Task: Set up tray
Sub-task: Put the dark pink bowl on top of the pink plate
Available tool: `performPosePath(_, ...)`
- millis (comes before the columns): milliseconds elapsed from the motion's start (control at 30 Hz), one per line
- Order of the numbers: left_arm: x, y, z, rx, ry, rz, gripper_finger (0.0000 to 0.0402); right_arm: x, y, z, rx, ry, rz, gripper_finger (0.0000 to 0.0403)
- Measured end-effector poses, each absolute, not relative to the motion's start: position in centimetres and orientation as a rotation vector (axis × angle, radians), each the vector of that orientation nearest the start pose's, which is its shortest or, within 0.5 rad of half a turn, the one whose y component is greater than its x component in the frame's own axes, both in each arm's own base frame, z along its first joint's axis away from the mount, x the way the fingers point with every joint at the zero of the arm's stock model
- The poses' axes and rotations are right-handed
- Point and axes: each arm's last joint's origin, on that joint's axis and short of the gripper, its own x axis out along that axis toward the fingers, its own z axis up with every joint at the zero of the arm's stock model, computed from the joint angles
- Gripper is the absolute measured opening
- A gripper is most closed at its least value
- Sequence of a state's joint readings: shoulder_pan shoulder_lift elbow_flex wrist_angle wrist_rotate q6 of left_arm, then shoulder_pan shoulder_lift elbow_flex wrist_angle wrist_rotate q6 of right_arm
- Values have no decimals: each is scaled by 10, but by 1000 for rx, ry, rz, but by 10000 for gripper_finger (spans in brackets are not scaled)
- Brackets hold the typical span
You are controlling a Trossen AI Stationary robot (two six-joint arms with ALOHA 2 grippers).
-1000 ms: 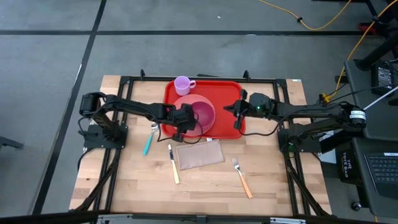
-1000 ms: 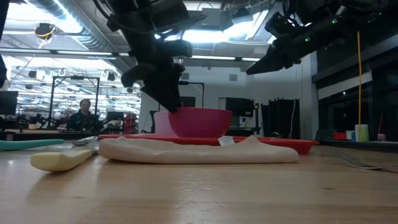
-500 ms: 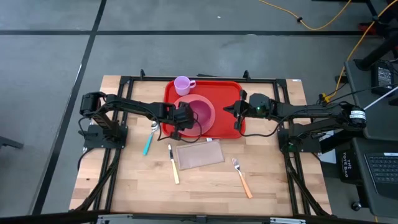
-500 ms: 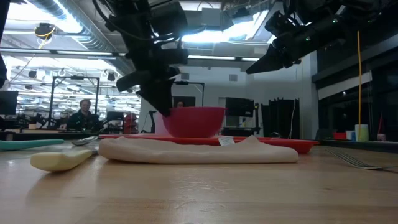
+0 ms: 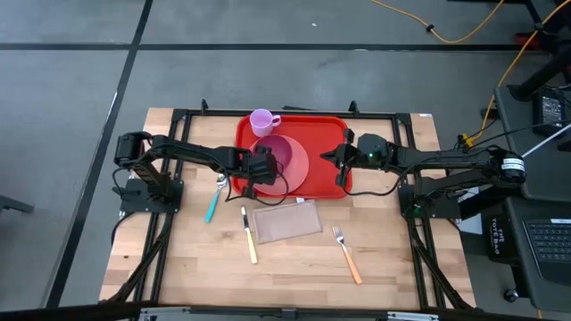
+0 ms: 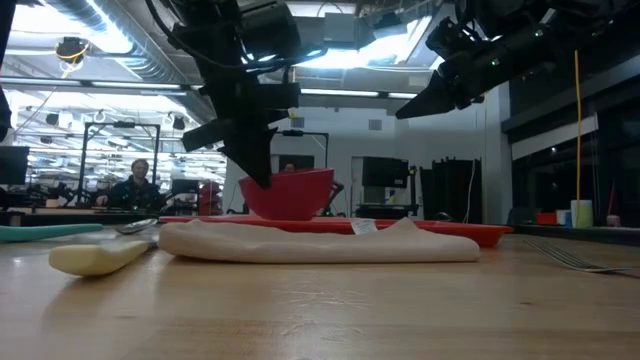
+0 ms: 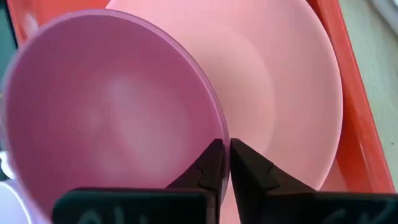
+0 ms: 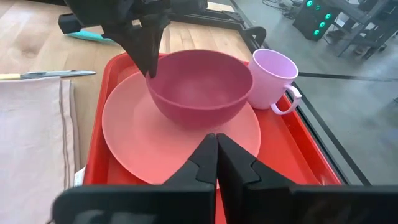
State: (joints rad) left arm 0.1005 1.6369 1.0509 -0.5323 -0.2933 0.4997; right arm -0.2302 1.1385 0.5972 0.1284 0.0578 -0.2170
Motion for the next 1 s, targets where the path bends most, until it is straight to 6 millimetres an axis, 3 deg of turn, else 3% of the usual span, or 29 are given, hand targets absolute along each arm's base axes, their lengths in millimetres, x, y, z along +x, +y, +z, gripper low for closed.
performPosePath(333,315,29,202,606,1158,-59,9,232,-56,230,-177,443,-238,22)
performPosePath(633,319,28,210,588,1135,-67,16,232,-56,229,-174,445,-231,5)
performPosePath(1000,315,28,208,524,1174,-51,17,232,-56,228,-171,459,-228,26)
